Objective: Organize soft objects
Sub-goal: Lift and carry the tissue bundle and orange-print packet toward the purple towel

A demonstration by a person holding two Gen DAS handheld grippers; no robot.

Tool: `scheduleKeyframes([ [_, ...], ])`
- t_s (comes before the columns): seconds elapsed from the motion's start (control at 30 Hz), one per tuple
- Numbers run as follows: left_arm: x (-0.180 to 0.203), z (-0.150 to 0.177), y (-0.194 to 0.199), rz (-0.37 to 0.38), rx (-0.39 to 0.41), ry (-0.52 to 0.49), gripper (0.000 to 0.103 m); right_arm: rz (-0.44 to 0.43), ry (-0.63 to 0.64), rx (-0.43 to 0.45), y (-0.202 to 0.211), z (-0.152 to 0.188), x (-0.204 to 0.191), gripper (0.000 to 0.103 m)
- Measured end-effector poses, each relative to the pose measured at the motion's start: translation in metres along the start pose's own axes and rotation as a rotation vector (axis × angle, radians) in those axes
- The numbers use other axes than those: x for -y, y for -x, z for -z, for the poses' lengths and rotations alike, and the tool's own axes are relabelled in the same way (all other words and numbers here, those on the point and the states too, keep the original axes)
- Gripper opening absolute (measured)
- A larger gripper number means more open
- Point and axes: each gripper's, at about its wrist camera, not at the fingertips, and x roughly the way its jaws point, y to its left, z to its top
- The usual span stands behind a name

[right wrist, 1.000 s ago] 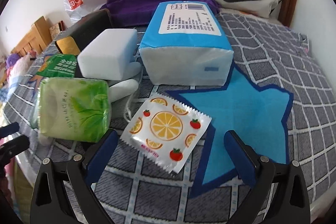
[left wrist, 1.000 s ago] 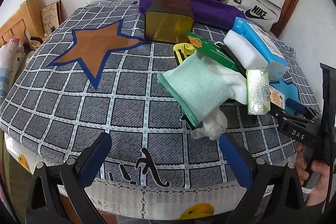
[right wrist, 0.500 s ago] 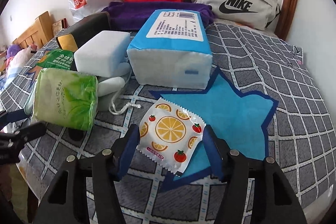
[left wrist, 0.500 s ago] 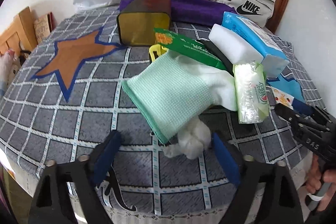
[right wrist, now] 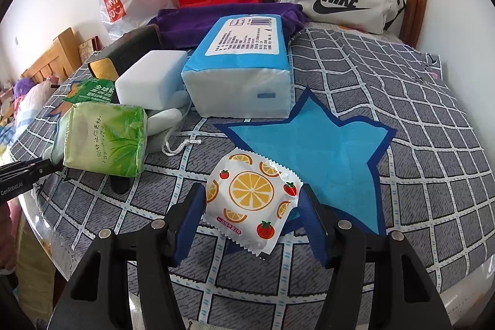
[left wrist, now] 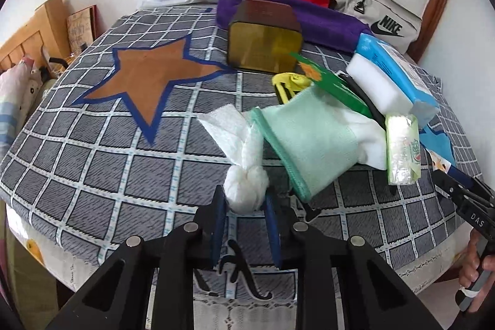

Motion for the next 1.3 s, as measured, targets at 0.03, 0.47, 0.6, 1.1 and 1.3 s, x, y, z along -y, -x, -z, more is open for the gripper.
scheduleKeyframes([
  [0.03,-0.002,-0.002,0.002,0.001,0.002,0.006,0.023,-0.001,0.0,0.001,0.002,-0.001,0.001,0.061],
  [0.47,0.002,-0.032,0.026,-0.024,0.023,-0.054,0.023,0.057,0.133,0.039,0.036,-0.021,0.005,0.061],
  [0.6,0.005,-0.042,0.028,0.002,0.047,-0.047,0.023,0.033,0.087,0.038,0.04,-0.023,0.011,0.061],
  [1.1,0.014,-0.107,0.043,0.082,0.127,0.003,0.023,-0.035,0.108,0.133,0.06,-0.098,-0.003,0.061],
  [1.3,0.019,-0.153,0.036,0.104,0.144,0.007,0.023,-0.051,0.116,0.169,0.056,-0.144,-0.004,0.061],
])
